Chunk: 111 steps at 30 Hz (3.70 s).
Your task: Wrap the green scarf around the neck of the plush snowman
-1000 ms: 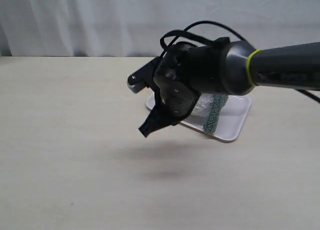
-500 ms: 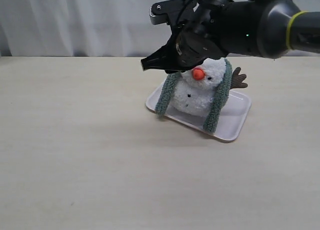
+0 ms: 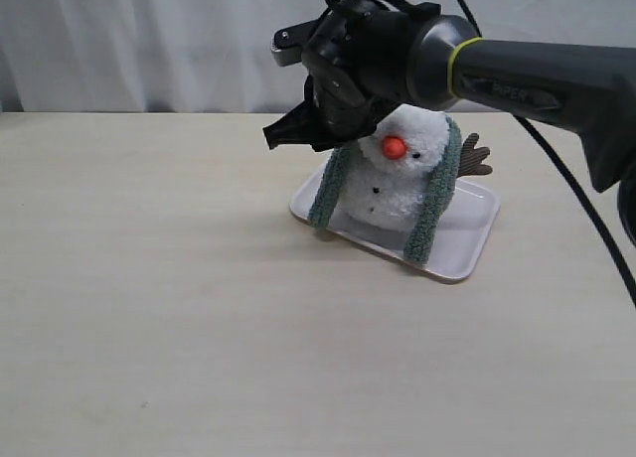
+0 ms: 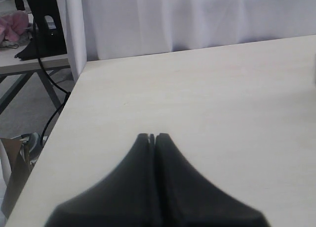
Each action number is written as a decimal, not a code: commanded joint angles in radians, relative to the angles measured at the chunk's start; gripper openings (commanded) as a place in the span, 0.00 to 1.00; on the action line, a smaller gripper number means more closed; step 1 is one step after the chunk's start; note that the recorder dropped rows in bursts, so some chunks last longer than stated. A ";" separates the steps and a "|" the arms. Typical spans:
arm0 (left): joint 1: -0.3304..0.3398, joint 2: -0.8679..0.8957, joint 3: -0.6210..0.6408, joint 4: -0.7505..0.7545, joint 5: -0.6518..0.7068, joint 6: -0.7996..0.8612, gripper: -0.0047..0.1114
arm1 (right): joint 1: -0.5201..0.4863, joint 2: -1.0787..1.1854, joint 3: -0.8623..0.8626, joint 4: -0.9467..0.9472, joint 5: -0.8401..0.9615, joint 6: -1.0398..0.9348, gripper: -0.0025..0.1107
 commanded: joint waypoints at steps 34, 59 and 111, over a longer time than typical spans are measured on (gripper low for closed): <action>0.002 -0.002 0.002 -0.002 -0.009 -0.002 0.04 | -0.113 -0.028 -0.134 0.207 0.041 -0.173 0.35; 0.002 -0.002 0.002 -0.002 -0.011 -0.002 0.04 | -0.132 0.105 -0.225 0.367 0.184 -0.300 0.35; 0.002 -0.002 0.002 -0.002 -0.011 -0.002 0.04 | -0.131 0.117 -0.225 0.305 0.122 -0.353 0.35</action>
